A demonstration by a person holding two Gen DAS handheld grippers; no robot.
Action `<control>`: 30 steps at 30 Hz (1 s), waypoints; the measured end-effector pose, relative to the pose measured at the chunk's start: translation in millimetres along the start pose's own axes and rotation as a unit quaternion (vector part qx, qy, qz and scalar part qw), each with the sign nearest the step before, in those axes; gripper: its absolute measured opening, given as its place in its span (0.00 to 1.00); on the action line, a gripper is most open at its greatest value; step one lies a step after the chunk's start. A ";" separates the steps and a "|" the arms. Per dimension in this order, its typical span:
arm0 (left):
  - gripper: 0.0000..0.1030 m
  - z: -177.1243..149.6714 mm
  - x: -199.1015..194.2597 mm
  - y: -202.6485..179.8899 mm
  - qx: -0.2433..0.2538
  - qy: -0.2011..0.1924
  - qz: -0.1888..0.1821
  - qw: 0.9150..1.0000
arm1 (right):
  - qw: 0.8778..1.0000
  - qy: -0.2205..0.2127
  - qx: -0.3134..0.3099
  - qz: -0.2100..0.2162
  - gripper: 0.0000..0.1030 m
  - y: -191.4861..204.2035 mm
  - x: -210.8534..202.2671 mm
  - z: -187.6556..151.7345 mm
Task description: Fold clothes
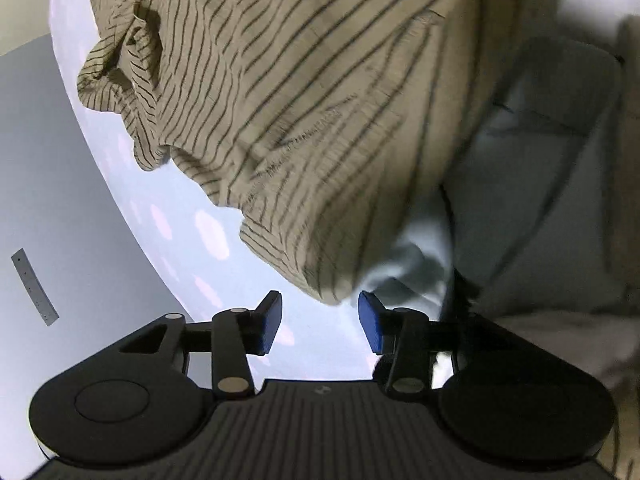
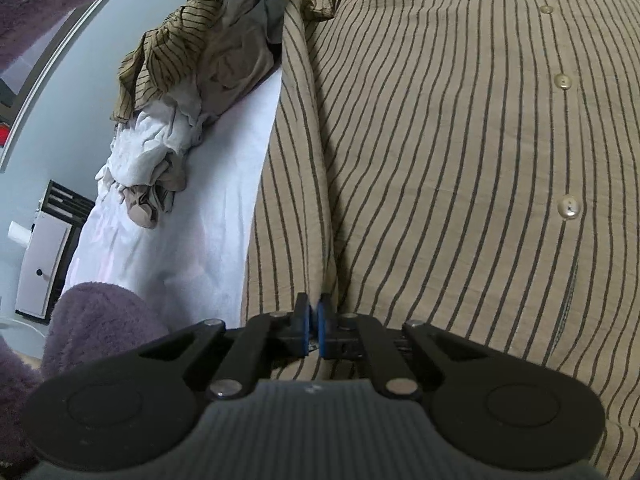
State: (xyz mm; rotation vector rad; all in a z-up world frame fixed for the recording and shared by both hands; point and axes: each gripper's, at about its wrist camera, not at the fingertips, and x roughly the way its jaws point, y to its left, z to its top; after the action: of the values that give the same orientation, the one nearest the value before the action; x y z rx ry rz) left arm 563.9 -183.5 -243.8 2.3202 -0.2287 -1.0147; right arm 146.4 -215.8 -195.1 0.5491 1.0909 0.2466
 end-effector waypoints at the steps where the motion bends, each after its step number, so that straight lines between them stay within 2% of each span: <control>1: 0.39 1.1 2.1 0.0 0.003 -0.003 0.003 1.000 | 1.000 0.001 -0.002 0.000 0.05 0.6 0.5 0.3; 6: 0.38 5.5 9.5 4.4 -0.003 -0.008 0.015 1.000 | 1.000 0.005 -0.001 -0.004 0.06 -1.5 2.8 0.7; 9: 0.30 8.5 6.7 11.5 -0.014 -0.015 0.022 1.000 | 1.000 0.005 0.004 -0.008 0.09 -3.9 3.8 0.7; 10: 0.25 8.8 4.7 11.1 -0.013 -0.014 0.021 1.000 | 1.000 0.004 0.006 -0.007 0.10 -5.0 4.3 0.6; 11: 0.13 9.0 2.4 10.5 -0.012 -0.013 0.020 1.000 | 1.000 0.004 0.009 -0.006 0.11 -6.5 5.1 0.2; 13: 0.03 10.0 -2.3 9.8 -0.008 -0.012 0.016 1.000 | 1.000 0.003 0.018 -0.003 0.11 -8.8 8.0 -0.4; 14: 0.02 10.9 -4.7 9.8 -0.004 -0.012 0.014 1.000 | 1.000 0.003 0.021 -0.001 0.07 -9.1 8.6 -0.6; 22: 0.00 11.8 -27.3 28.2 0.017 -0.002 0.006 1.000 | 1.000 -0.017 0.009 0.014 0.04 1.0 -13.2 -2.8; 26: 0.00 15.2 -41.7 45.9 0.036 0.003 0.015 0.999 | 0.999 -0.024 0.008 0.042 0.04 8.6 -27.5 -9.0; 30: 0.00 23.6 -61.3 61.3 0.085 0.002 0.024 0.996 | 0.998 -0.026 0.004 0.058 0.04 14.2 -40.6 -20.4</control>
State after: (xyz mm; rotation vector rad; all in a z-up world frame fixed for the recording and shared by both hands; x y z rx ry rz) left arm 509.1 -220.8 -183.2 2.4561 -0.3798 -1.0016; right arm 111.0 -216.1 -163.3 0.6232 1.0108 0.3279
